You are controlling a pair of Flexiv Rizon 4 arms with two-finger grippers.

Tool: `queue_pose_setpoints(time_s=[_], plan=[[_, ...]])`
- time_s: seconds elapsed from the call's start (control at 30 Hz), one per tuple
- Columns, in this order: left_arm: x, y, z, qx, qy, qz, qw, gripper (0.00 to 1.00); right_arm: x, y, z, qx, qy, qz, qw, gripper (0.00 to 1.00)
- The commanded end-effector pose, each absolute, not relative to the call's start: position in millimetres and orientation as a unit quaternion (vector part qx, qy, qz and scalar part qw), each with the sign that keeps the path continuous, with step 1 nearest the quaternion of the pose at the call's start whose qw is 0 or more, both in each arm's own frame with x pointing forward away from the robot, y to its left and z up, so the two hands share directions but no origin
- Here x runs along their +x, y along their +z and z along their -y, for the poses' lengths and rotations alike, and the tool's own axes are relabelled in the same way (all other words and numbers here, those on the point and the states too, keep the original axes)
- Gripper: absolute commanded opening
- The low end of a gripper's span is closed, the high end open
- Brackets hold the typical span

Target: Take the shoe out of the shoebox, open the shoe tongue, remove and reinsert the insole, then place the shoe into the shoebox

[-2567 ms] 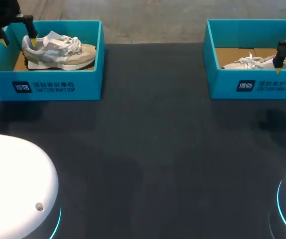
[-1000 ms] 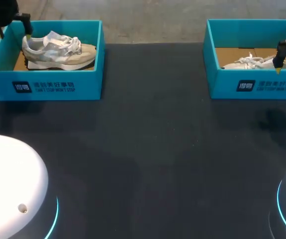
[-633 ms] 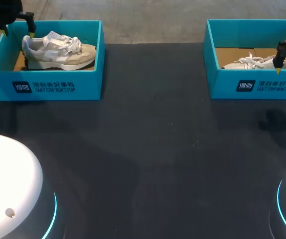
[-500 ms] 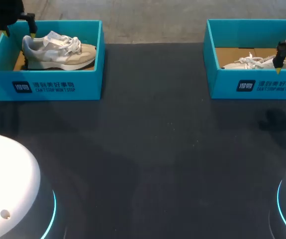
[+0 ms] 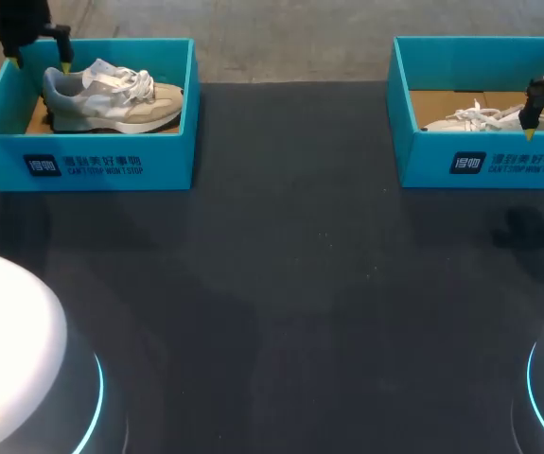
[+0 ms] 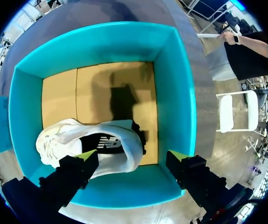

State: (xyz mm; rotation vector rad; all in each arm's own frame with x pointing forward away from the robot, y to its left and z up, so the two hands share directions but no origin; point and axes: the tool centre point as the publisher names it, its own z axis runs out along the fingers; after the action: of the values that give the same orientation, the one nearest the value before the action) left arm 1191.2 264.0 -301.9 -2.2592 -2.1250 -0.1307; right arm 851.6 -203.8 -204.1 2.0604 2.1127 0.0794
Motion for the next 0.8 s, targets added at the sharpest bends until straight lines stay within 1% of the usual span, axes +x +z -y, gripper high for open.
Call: queue_pose_setpoints(time_s=[0.03, 0.07, 0.1, 0.13, 0.3, 0.43, 0.57, 0.7, 0.8], plan=[[1205, -312, -264, -0.727, -0.023, 0.686, 0.034, 0.77, 851, -205, 204, 0.695, 0.027, -0.712, 0.096, 1.0], [1205, -313, -264, -0.727, -0.023, 0.686, 0.035, 0.75, 851, -205, 204, 0.695, 0.027, -0.712, 0.096, 1.0], [1205, -313, -263, -0.727, -0.022, 0.686, 0.035, 0.65, 851, -205, 204, 0.695, 0.027, -0.712, 0.096, 1.0], [1206, -314, -263, -0.727, -0.022, 0.686, 0.036, 0.62, 851, -205, 204, 0.695, 0.027, -0.712, 0.096, 1.0], [1207, -317, -265, -0.725, -0.016, 0.687, 0.036, 0.66, 851, -205, 204, 0.695, 0.027, -0.712, 0.096, 1.0], [1207, -321, -270, -0.723, -0.013, 0.69, 0.038, 0.67, 851, -205, 204, 0.695, 0.027, -0.712, 0.096, 1.0], [1208, -327, -274, -0.721, -0.012, 0.692, 0.043, 0.63, 851, -205, 204, 0.695, 0.027, -0.712, 0.096, 1.0], [1208, -334, -277, -0.719, -0.01, 0.694, 0.048, 0.64, 851, -205, 204, 0.695, 0.027, -0.712, 0.096, 1.0], [1209, -338, -278, -0.717, -0.003, 0.695, 0.053, 0.61, 851, -205, 204, 0.695, 0.027, -0.712, 0.096, 1.0]])
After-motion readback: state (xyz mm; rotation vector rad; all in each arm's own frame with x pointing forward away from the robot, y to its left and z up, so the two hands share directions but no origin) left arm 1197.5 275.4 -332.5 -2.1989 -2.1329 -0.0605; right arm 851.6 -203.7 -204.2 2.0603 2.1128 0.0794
